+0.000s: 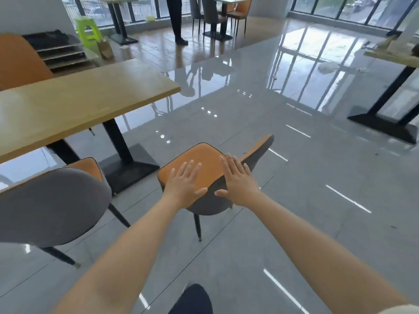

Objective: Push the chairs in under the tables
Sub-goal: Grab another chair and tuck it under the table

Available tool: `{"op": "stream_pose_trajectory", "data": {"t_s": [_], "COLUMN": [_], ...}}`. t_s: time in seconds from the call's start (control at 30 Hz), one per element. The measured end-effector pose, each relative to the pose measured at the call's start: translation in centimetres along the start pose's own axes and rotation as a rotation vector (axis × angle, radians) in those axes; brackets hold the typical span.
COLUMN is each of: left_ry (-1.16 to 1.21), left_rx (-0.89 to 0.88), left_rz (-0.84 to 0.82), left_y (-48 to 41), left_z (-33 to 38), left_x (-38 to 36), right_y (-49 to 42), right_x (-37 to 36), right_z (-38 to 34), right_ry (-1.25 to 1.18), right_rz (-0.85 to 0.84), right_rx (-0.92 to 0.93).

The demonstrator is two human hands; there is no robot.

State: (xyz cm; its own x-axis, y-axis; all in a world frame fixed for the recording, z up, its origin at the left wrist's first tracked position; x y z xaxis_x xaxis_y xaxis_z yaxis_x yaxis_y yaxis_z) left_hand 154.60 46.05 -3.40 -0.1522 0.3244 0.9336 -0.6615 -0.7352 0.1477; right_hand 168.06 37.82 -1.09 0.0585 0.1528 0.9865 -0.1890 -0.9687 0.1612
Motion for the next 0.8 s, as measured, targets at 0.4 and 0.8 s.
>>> {"op": "stream_pose_trajectory", "data": {"t_s": [0.4, 0.8], "left_ry": [0.084, 0.096], "left_rx": [-0.079, 0.304], "left_rz": [-0.089, -0.010], "left_y": [-13.7, -17.3], "left_z": [13.1, 12.5], "left_x": [-5.9, -8.1], "right_y": [-7.1, -15.5], "right_x": [-0.3, -3.0], "right_z": [18.1, 23.6], "right_ry": [0.062, 0.192], "right_rz": [-0.062, -0.184], "right_rx": [-0.077, 0.381]}}
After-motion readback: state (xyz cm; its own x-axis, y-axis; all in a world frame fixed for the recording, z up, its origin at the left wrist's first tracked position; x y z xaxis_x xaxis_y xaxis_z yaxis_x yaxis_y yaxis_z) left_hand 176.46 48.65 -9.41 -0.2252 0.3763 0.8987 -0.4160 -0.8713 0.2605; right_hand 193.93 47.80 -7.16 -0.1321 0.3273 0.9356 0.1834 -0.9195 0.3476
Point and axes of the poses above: each hand's wrist, its own y-axis away from the middle knuckle, its own x-axis out of the back of the hand, z = x × y, the point moved 4 cm from there along -y, towards the middle knuckle, and after that the axes turned 9 degrees about y, right-handed, at the moved point
